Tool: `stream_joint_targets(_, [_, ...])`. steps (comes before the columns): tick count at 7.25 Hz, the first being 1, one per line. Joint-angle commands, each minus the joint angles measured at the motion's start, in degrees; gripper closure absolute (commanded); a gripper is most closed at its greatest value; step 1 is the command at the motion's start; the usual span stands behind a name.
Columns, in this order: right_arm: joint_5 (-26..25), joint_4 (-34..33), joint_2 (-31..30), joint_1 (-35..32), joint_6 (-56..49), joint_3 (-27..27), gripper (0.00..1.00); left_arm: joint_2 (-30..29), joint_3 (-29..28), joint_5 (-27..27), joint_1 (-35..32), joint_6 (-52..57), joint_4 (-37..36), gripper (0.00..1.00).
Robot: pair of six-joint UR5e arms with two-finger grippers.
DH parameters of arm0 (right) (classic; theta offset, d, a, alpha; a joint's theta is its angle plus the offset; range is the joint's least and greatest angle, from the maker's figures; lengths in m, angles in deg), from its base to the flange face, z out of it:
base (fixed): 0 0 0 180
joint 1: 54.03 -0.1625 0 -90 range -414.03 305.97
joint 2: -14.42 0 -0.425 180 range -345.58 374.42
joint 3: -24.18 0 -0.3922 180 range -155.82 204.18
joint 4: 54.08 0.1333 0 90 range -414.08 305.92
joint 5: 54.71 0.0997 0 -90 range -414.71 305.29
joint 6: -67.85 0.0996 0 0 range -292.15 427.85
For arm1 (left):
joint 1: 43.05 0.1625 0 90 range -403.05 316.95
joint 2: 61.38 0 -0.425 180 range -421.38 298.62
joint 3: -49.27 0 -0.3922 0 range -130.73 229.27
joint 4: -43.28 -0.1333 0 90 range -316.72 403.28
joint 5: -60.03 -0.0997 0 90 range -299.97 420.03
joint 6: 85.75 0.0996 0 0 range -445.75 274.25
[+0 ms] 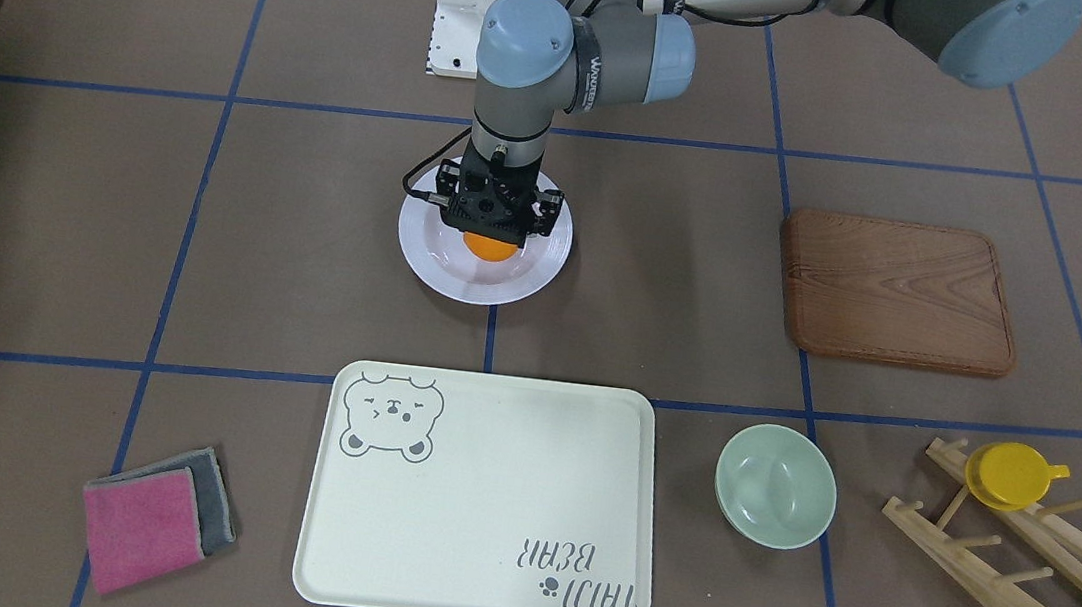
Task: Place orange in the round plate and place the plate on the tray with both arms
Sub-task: 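Carry the orange with the left gripper and lower it onto the white plate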
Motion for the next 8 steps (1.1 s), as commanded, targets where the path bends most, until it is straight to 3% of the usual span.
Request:
stream_joint_targets(1, [0.0, 0.0, -0.1, 0.1, 0.0, 0.0, 0.0, -0.3, -0.3, -0.1, 0.4, 0.0, 0.0, 0.6])
stream_joint_targets(2, [0.0, 0.0, -0.1, 0.2, 0.0, 0.1, 0.0, -0.2, -0.3, -0.2, 0.7, 0.2, 0.1, 0.1])
stream_joint_targets(3, [-0.3, 0.1, -0.1, 1.0, 0.0, 0.3, 0.0, -0.2, -0.4, -0.2, 0.8, 0.1, 0.1, 0.02])
stream_joint_targets(6, [-0.4, 0.0, 0.2, 1.1, 0.2, 0.3, 0.0, -0.2, -0.4, -0.2, 1.3, 0.0, 0.2, 0.01])
stream_joint_targets(8, [0.1, 1.5, 0.7, 3.0, 5.5, 0.2, 0.0, 1.0, 4.2, -0.1, 0.5, 0.1, 0.0, 0.01])
